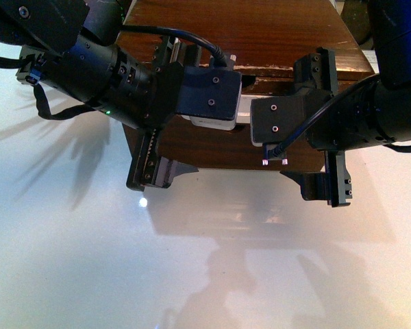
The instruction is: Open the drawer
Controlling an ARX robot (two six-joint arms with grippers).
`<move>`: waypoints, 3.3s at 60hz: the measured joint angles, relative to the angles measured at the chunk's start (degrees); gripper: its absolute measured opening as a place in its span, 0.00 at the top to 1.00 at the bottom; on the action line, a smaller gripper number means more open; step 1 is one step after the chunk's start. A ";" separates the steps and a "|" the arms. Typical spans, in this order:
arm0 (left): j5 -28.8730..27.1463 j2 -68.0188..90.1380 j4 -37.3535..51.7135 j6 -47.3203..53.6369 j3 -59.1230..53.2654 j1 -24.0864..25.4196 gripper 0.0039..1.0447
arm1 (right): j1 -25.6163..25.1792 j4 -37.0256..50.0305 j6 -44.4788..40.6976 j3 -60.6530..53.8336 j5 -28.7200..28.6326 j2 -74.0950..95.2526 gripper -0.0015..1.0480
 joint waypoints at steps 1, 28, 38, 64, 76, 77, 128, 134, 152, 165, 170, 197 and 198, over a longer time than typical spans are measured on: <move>-0.02 0.07 -0.09 0.00 0.15 0.00 0.08 | 0.00 -0.02 0.00 0.04 0.00 0.02 0.09; -0.57 2.80 -3.15 0.15 2.82 -0.31 0.08 | 0.33 -1.73 -1.11 2.21 -0.44 2.10 0.09; -0.61 3.17 -4.13 0.13 3.23 -0.42 0.08 | 1.05 -3.41 -1.55 2.60 -0.83 2.32 0.09; 0.57 0.24 -8.02 0.96 -0.44 -0.70 0.08 | 2.71 -6.43 -2.16 -1.77 -2.73 -0.52 0.09; 2.10 -3.13 -4.85 0.79 -7.04 -1.29 0.08 | 4.26 -5.49 -1.86 -7.26 -2.78 -4.07 0.09; 2.14 -3.34 -4.66 0.77 -7.50 -1.33 0.08 | 4.52 -5.35 -1.75 -8.07 -2.73 -4.57 0.09; 6.25 -15.87 1.53 -5.31 -21.59 -0.13 0.08 | 8.44 -2.75 3.21 -19.71 -3.17 -17.22 0.09; 7.80 -19.37 1.44 -7.39 -22.05 1.09 0.08 | 7.65 -4.46 4.11 -20.15 -3.85 -21.99 0.09; 17.35 -36.79 9.22 -27.56 -29.57 10.91 0.08 | -0.44 -4.72 16.09 -25.46 -8.37 -40.37 0.09; 18.88 -47.76 18.71 -51.80 -34.60 22.91 0.08 | -10.29 -0.81 41.31 -30.05 -5.81 -55.95 0.09; 5.70 -48.02 28.26 -61.26 -38.25 20.87 0.15 | -9.16 12.41 57.22 -34.93 6.99 -58.97 0.19; -26.62 -66.45 47.74 -79.91 -60.72 21.35 0.98 | -17.38 21.55 81.68 -50.82 10.19 -75.80 0.98; -26.60 -67.08 47.36 -79.91 -61.02 21.35 0.98 | -17.38 21.20 81.68 -51.01 10.12 -76.37 0.98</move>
